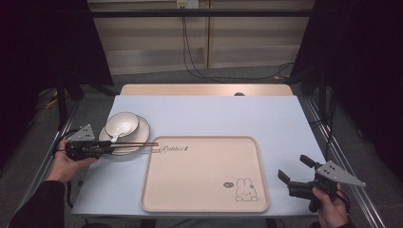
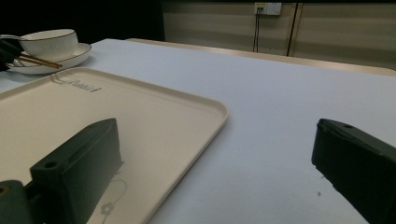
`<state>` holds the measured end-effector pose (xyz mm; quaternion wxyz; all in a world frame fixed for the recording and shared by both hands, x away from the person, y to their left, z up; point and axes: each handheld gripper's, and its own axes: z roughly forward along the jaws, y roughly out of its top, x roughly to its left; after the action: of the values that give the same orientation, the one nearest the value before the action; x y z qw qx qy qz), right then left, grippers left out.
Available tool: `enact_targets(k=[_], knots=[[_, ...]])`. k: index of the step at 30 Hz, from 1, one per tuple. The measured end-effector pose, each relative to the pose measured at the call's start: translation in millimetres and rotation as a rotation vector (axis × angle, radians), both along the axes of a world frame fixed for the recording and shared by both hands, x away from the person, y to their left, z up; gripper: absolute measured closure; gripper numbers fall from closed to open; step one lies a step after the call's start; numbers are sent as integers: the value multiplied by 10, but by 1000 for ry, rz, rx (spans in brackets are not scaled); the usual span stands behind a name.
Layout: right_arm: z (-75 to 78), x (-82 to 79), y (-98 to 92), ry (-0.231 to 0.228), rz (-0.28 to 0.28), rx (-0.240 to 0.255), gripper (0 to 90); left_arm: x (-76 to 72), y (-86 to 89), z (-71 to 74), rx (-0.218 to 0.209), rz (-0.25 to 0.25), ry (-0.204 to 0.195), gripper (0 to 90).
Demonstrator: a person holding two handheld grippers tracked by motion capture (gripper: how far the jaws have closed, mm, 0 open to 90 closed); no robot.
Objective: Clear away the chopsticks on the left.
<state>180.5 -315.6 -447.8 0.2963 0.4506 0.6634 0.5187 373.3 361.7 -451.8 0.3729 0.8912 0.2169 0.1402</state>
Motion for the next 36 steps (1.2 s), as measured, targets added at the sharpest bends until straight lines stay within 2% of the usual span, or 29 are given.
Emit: enact_targets(k=[6, 7, 11, 13, 18, 20, 22, 23, 24, 26, 27, 31, 36], knots=[[0, 0, 0, 0, 0, -2, 9, 40, -65, 1, 17, -29, 23, 715], [-1, 0, -1, 1, -1, -3, 10, 63, -78, 12, 29, -44, 43, 723], [-1, -2, -2, 1, -3, -1, 9, 85, -95, 22, 45, -57, 59, 733], [-1, -1, 1, 3, -4, 1, 10, 105, -119, 29, 54, -84, 75, 770], [1, -1, -1, 2, -8, 2, 10, 119, -134, 35, 66, -102, 81, 807], [2, -1, -1, 1, -12, 4, 10, 120, -147, 32, 52, -117, 91, 821], [0, -1, -3, 5, -12, 7, 10, 120, -156, 39, 56, -127, 97, 840], [1, 0, -2, 3, -11, 5, 10, 118, -164, 52, 56, -124, 113, 847], [1, 0, -2, 3, -11, 5, 10, 118, -164, 52, 56, -124, 113, 847], [1, 1, -1, 1, -12, 3, 10, 107, -166, 52, 36, -110, 112, 848], [3, 1, -1, 0, -13, 8, 11, 91, -166, 52, 11, -100, 125, 848], [4, 1, 0, 0, -13, 8, 10, 59, -154, 84, 4, -99, 128, 849], [5, 1, 3, 0, -13, 9, 10, -12, -140, 140, -32, -83, 137, 849]])
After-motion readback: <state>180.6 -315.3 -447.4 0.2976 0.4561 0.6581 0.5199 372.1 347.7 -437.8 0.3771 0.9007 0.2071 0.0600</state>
